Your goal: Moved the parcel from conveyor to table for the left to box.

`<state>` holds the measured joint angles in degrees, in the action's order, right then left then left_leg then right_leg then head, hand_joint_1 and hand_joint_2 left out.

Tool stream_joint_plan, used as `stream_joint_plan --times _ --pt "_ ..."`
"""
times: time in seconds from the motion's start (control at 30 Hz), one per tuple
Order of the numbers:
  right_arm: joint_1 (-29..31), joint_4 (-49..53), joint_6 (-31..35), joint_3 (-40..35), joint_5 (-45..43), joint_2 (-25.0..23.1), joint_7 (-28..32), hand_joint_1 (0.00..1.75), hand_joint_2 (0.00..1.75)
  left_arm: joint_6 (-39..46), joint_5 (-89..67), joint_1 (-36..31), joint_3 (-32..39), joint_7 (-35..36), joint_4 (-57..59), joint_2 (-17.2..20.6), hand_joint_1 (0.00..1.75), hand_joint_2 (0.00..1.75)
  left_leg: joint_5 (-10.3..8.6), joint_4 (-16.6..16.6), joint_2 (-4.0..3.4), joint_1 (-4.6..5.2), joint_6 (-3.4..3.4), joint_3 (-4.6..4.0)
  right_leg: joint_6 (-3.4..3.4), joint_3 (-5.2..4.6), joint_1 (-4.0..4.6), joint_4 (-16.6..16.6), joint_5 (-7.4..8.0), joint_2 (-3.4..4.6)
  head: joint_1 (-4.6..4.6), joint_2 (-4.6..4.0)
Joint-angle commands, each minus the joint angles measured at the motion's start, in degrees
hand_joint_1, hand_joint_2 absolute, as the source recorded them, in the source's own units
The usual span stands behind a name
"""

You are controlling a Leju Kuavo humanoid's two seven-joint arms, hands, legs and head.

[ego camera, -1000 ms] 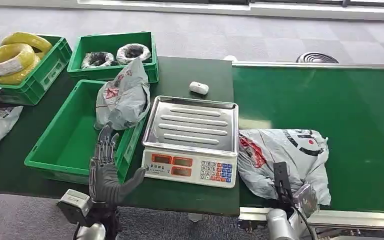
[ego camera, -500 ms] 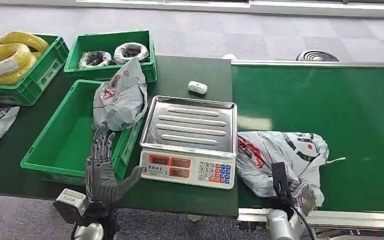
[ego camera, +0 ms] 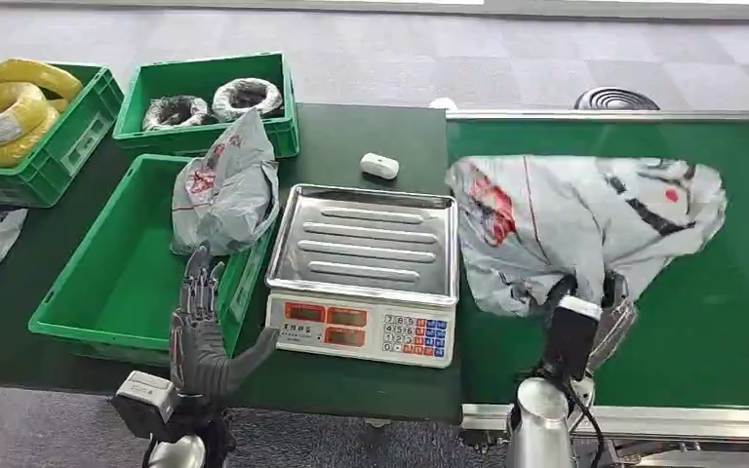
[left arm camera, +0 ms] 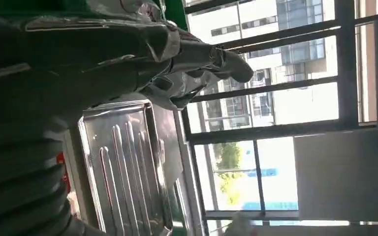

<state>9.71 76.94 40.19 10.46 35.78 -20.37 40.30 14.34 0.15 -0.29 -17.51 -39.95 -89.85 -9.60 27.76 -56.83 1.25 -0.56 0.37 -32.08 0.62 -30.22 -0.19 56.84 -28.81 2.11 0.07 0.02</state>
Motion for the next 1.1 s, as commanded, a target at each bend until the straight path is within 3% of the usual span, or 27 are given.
stream_joint_plan --times 0.03,0.33,0.4,0.47,0.57,0.67,1.1 --pt "-5.02 30.07 -0.19 -16.54 0.93 0.37 -0.30 1.62 1.75 0.63 0.79 -1.28 -1.35 -0.05 3.27 1.05 0.00 1.75 -0.05 0.00 0.18 0.07 -0.03 -0.14 -0.01 -0.10 -0.06 0.07 -0.07 -0.38 0.02 0.00" --pt "-4.65 24.53 -0.19 -16.04 1.31 0.37 -0.30 1.54 1.75 -0.04 0.38 1.18 -0.18 -0.05 2.95 0.48 0.00 1.75 -0.10 0.20 -0.06 0.04 -0.03 -0.01 -0.01 0.05 -0.02 -0.14 0.04 -0.24 0.02 0.00" --pt "-1.18 13.08 -0.19 -16.00 -1.60 0.37 -0.39 1.54 1.75 0.17 0.26 1.96 -0.33 -0.05 2.67 0.57 0.00 1.75 -0.01 0.09 0.01 0.01 -0.03 0.04 -0.03 0.11 0.00 -0.05 -0.04 -0.15 0.02 0.00" --pt "6.64 -0.82 -0.32 -19.24 -3.95 4.61 -7.75 1.57 1.75 -0.12 0.38 2.05 -0.58 -0.05 1.97 0.70 0.00 1.75 -0.01 0.16 -0.23 -0.02 -0.04 0.15 -0.03 0.17 0.02 -0.14 0.05 0.08 0.02 0.00" --pt "13.36 -11.64 -0.19 -19.66 -6.95 5.72 -8.09 1.52 1.75 -0.21 0.39 1.33 -0.97 -0.05 2.20 0.52 0.00 1.75 -0.03 0.15 -0.50 -0.01 -0.04 0.15 -0.06 0.11 0.04 -0.10 0.14 0.29 -0.02 0.00" --pt "15.73 -15.92 -0.39 -20.51 -7.53 5.88 -9.31 1.47 1.75 -0.33 0.35 0.95 -1.28 -0.05 2.02 0.41 0.00 1.75 -0.13 0.12 -0.04 0.01 -0.05 0.02 -0.06 0.07 0.01 -0.05 0.07 -0.17 0.02 0.00" --pt "20.13 -26.20 -0.43 -19.96 -7.69 5.70 -12.15 1.48 1.75 -0.35 1.32 -2.35 -2.89 -0.05 5.41 0.71 0.00 1.75 -0.21 0.15 0.11 0.05 -0.10 -0.11 -0.04 -0.04 -0.03 -0.02 0.07 -0.37 0.02 0.00"
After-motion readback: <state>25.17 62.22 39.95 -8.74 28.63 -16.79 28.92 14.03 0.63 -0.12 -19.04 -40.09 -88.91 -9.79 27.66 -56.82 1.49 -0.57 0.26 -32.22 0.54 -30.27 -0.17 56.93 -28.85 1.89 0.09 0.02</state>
